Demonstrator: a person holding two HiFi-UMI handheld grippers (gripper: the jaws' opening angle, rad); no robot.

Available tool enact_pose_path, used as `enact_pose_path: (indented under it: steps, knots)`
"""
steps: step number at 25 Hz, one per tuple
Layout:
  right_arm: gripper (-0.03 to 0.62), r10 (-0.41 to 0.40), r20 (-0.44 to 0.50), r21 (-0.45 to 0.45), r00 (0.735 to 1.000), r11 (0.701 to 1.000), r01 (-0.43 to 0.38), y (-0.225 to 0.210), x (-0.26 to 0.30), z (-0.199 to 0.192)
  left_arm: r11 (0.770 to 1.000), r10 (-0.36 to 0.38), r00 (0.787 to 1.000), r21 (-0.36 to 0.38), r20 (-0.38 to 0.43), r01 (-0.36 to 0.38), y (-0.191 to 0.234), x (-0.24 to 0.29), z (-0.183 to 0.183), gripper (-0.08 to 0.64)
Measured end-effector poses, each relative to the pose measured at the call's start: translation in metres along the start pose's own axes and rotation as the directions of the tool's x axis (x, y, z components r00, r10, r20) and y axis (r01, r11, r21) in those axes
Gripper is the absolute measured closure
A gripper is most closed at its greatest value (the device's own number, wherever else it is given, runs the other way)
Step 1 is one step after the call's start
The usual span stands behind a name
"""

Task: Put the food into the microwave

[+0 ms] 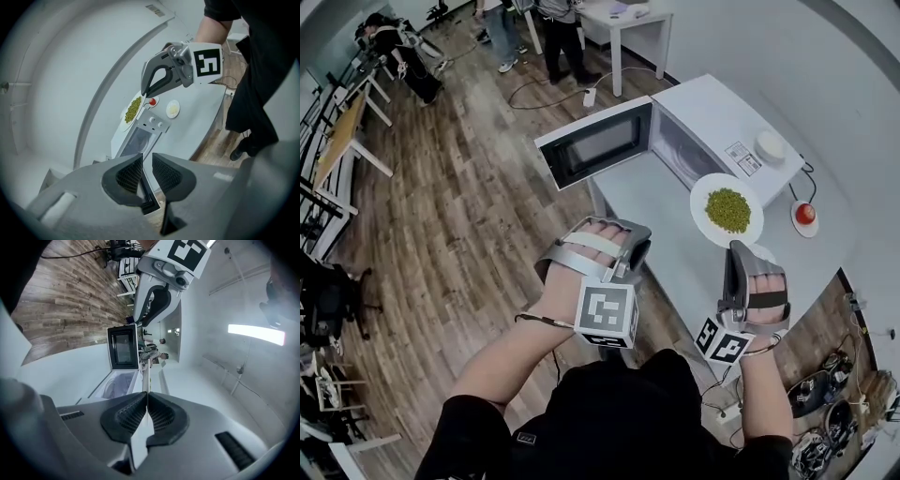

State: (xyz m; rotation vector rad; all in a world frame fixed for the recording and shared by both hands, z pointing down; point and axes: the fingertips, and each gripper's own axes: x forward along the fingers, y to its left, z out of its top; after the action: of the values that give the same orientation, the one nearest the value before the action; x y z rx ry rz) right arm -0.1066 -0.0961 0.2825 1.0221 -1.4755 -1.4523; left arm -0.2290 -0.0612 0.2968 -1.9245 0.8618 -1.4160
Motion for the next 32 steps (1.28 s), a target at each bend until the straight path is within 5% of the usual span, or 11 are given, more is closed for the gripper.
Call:
enact_pose_path:
  steps: [9,22,32]
  knots:
    - [0.571,0.014,0.03,0.011,0.999,1.0,-0.015,0.003,0.045,0.044,1.0,0.01,1.0,-0.017,0.009,-0.01,0.029,0.021,-0.042,0.491]
    - [0.57,-0.005,0.073,0.053,0.997,0.999,0.001,0.012,0.133,0.056,0.999,0.027,0.999,-0.022,-0.019,-0.027,0.095,0.096,-0.093,0.491]
    - [0.569,0.051,-0.063,0.002,0.997,0.999,-0.051,0.053,0.18,0.087,0.999,-0.02,0.993,0.049,0.119,0.014,0.12,0.129,-0.139,0.491]
